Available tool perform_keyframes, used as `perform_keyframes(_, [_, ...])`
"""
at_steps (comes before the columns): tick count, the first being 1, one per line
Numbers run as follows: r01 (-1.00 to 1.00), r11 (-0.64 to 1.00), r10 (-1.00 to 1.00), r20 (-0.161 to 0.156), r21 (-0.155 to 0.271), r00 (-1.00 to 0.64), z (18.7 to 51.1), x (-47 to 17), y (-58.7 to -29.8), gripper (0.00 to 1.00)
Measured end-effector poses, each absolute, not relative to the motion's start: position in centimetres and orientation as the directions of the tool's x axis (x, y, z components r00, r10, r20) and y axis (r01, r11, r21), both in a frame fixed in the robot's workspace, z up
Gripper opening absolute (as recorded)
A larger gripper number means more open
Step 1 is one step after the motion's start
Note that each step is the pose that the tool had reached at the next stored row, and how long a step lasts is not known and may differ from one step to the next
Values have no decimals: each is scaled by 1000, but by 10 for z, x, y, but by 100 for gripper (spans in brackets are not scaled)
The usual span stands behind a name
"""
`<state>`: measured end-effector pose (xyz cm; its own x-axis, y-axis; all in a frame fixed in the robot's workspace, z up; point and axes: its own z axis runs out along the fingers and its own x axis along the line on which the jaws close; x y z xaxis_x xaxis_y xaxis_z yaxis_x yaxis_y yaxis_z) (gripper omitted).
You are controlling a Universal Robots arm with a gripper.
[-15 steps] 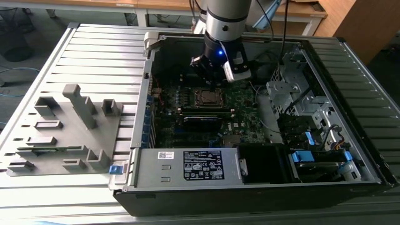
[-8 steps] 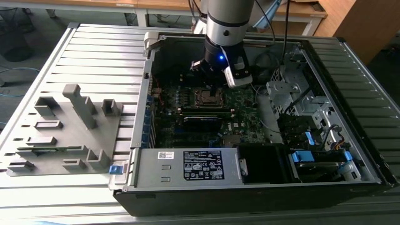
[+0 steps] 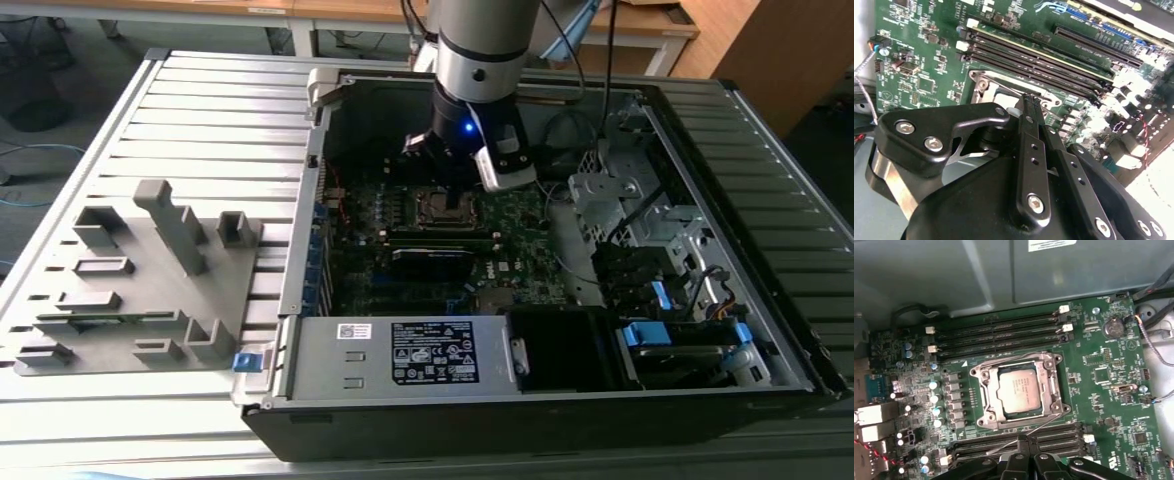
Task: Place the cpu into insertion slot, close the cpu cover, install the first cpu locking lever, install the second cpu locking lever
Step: 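Install the second cpu locking lever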
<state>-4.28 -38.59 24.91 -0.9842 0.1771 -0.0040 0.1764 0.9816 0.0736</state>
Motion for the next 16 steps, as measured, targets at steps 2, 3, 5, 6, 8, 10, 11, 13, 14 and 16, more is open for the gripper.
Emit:
perform_keyframes(2, [175,982,175,-5,74,-984,249,-46,-386,11])
perform_keyframes(3, [174,982,174,-5,74,-985,248,-48,-386,11])
perform_keyframes(5, [171,982,172,-5,74,-985,248,-51,-386,11])
perform_keyframes(6, [170,983,171,-5,74,-985,248,-52,-386,11])
perform_keyframes(8, [167,983,168,-6,74,-986,247,-55,-386,11])
perform_keyframes(10, [164,984,165,-6,73,-986,246,-58,-386,11])
perform_keyframes(11, [163,984,164,-6,73,-987,246,-59,-386,11])
perform_keyframes(13, [160,984,161,-6,72,-987,245,-60,-386,11])
perform_keyframes(14, [159,985,160,-6,72,-987,245,-60,-386,11])
perform_keyframes(16, [159,985,160,-6,72,-987,245,-60,-386,11])
